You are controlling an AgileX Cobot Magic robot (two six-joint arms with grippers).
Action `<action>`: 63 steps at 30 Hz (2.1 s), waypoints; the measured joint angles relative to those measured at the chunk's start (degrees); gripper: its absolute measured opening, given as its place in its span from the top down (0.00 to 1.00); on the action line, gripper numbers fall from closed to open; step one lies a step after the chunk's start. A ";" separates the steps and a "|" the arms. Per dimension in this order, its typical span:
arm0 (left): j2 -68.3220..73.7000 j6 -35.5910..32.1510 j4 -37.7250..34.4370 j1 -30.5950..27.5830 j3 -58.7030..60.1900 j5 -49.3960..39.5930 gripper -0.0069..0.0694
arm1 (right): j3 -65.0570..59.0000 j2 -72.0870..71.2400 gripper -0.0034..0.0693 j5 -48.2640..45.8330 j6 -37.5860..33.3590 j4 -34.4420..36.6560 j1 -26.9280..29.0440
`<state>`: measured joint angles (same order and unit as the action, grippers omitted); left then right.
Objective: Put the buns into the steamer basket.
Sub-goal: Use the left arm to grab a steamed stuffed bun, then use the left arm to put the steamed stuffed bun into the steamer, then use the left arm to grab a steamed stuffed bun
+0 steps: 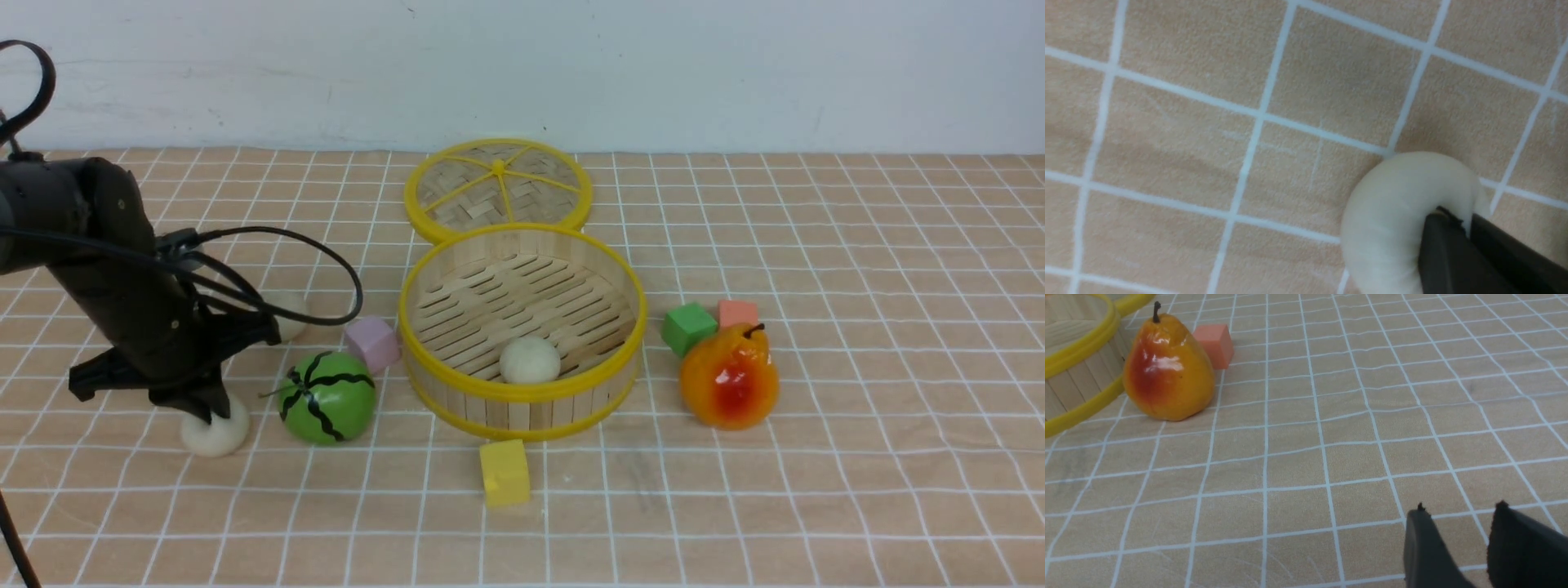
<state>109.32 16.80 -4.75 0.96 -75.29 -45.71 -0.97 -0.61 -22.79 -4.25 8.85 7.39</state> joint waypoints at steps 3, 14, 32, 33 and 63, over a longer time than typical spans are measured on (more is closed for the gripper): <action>-1.95 0.45 1.16 0.00 0.00 -1.45 0.93 | 0.00 0.00 0.62 0.00 0.00 0.00 0.00; -9.06 1.53 2.77 6.04 -10.57 -11.14 0.93 | 0.00 0.00 0.62 0.07 0.00 0.00 0.00; 11.68 3.57 6.54 32.00 -46.01 -12.58 0.93 | 0.00 0.00 0.62 0.13 0.00 0.00 0.00; 13.31 3.15 6.54 32.57 -47.85 -12.47 0.93 | 0.00 0.00 0.62 0.13 0.00 0.00 0.00; 19.23 6.88 9.08 32.90 -57.42 -17.66 0.35 | 0.00 0.00 0.62 0.13 0.00 0.00 0.00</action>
<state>128.55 23.68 4.33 33.86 -132.71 -63.36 -0.97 -0.61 -22.65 -4.25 8.85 7.39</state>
